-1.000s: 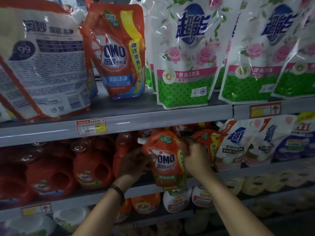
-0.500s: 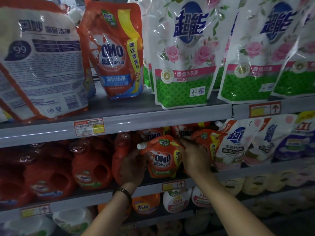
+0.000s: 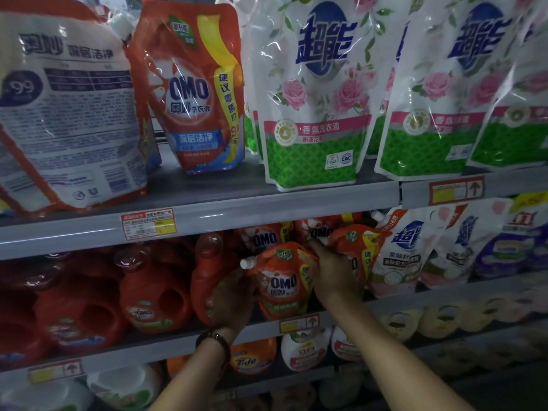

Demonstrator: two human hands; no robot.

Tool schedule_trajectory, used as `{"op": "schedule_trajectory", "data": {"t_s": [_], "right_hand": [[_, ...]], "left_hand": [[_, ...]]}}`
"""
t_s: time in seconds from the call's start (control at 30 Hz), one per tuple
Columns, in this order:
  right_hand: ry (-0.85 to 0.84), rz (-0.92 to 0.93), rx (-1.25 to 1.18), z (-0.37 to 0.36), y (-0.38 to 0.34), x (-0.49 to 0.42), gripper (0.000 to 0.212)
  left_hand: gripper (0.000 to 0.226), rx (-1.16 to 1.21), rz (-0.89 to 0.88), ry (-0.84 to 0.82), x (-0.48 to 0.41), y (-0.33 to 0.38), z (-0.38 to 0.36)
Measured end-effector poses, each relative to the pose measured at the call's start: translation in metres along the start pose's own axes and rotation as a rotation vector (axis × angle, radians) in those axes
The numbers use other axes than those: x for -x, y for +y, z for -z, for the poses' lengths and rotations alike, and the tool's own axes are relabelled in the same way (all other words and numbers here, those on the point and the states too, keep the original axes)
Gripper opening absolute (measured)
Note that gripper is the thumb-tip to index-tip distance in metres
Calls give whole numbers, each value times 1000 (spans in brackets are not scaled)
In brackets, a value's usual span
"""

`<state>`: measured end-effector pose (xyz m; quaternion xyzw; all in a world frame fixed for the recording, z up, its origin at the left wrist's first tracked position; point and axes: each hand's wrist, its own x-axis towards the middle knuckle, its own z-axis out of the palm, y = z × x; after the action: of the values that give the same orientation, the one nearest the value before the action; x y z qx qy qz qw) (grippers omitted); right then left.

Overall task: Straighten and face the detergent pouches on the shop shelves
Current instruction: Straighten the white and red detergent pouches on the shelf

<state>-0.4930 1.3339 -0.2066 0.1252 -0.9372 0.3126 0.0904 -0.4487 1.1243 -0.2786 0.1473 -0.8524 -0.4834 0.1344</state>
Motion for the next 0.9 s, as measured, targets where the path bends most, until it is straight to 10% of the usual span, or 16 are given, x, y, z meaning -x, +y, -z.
{"op": "schedule_trajectory", "data": {"t_s": [0.4, 0.9], "right_hand": [[473, 122, -245, -12, 15, 8, 25], [508, 65, -288, -5, 18, 3, 9]], "left_hand": [[30, 216, -25, -18, -18, -27, -4], [15, 224, 51, -117, -4, 12, 18]]}}
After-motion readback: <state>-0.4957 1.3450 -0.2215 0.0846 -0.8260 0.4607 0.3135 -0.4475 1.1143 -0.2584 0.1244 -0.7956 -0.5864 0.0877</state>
